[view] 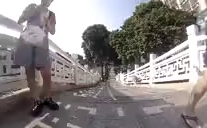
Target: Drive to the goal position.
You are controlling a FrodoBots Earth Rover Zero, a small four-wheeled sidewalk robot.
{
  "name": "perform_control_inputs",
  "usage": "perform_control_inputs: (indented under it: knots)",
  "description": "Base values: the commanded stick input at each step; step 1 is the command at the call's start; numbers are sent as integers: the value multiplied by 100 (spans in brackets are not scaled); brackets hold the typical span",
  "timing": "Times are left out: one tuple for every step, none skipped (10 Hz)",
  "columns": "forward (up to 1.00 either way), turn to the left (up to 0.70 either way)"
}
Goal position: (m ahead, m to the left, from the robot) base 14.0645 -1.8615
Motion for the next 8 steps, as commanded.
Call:
perform_control_inputs:
  knots:
    - [70, -2]
    - [70, 0]
    - [70, 0]
    - [70, 0]
    - [70, 0]
    - [70, 0]
    - [70, 0]
    - [70, 0]
